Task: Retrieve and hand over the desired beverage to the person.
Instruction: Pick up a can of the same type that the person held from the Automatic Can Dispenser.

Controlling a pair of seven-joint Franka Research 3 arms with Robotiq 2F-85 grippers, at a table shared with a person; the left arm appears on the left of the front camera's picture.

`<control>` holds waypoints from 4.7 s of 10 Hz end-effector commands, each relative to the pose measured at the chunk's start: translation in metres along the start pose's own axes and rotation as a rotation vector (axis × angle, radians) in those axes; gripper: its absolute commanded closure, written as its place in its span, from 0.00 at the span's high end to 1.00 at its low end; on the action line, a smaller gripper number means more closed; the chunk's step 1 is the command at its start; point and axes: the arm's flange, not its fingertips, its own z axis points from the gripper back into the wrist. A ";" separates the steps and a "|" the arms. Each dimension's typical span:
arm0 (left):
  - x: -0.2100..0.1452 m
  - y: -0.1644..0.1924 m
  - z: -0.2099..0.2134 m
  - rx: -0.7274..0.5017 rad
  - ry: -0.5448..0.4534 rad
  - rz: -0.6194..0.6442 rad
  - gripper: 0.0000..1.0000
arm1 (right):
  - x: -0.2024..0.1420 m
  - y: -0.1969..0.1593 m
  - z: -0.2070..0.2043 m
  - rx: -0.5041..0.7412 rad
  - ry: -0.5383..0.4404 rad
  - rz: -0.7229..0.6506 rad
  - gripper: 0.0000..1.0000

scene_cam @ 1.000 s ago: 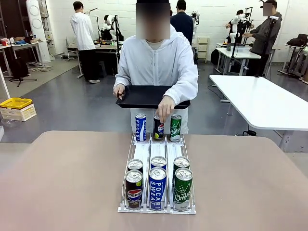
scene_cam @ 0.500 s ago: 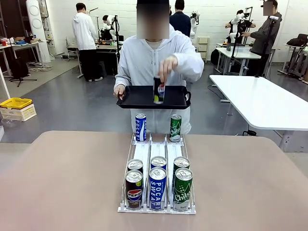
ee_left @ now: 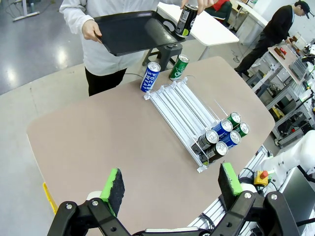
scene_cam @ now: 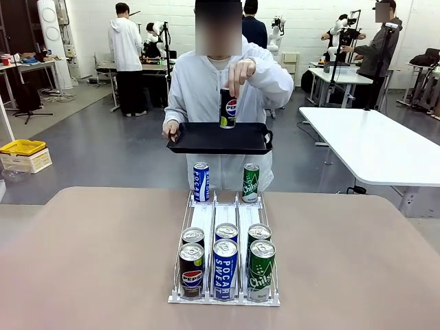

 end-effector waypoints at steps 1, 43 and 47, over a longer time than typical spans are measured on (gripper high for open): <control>0.000 0.001 0.002 -0.010 -0.003 -0.019 1.00 | 0.003 0.000 -0.001 0.025 -0.018 0.013 1.00; -0.028 -0.248 -0.291 0.622 0.530 0.286 1.00 | 0.003 0.000 -0.001 0.025 -0.018 0.013 1.00; -0.055 -0.275 -0.329 0.600 0.544 0.270 1.00 | 0.003 0.000 -0.001 0.025 -0.018 0.013 1.00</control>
